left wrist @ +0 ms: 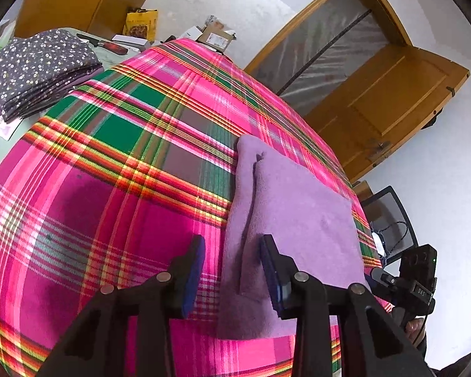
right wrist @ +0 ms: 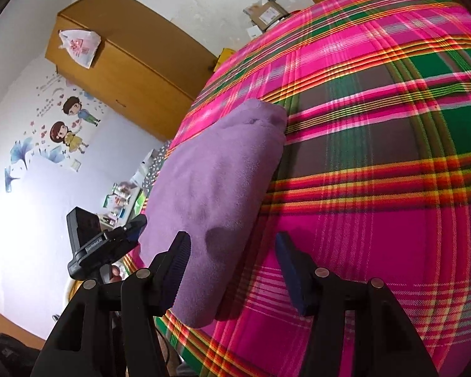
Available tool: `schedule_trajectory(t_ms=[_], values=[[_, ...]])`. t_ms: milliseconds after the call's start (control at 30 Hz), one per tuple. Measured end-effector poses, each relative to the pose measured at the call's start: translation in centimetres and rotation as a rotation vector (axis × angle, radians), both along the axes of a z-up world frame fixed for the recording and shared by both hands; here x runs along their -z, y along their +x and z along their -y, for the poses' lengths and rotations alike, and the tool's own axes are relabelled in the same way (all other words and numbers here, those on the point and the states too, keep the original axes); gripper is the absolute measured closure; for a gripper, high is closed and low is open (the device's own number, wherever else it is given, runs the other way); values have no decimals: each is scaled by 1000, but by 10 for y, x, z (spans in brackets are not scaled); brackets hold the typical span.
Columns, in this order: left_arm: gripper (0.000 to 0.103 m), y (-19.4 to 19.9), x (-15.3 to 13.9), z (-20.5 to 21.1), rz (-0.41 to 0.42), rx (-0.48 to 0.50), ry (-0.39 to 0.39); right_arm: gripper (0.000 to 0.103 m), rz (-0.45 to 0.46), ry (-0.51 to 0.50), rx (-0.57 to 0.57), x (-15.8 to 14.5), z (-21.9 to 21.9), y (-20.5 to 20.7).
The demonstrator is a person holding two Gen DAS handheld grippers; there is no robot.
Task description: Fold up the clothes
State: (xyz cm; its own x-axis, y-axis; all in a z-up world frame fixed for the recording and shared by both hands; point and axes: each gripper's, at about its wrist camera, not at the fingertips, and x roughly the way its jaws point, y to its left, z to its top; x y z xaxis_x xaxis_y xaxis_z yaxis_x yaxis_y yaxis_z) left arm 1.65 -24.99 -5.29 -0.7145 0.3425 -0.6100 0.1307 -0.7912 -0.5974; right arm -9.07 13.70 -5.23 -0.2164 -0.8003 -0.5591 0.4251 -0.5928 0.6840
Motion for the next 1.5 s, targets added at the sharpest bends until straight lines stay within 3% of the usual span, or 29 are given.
schedule_trajectory(t_ms=[300, 567, 767, 1167, 1333, 1500], values=[[66, -12, -1, -4, 0, 37, -12, 45, 3, 11, -24, -1, 9, -4], [65, -9, 3, -4, -4, 37, 34, 45, 10, 8, -51, -1, 14, -2], [65, -9, -2, -17, -9, 60, -47, 45, 10, 10, -87, -1, 25, -2], [65, -15, -4, -25, -6, 85, -109, 43, 28, 13, -84, -5, 39, -12], [73, -12, -6, -31, -12, 95, -140, 44, 34, 17, -86, -4, 39, -12], [75, -14, -10, -39, -12, 102, -195, 43, 31, 16, -86, -4, 43, -15]])
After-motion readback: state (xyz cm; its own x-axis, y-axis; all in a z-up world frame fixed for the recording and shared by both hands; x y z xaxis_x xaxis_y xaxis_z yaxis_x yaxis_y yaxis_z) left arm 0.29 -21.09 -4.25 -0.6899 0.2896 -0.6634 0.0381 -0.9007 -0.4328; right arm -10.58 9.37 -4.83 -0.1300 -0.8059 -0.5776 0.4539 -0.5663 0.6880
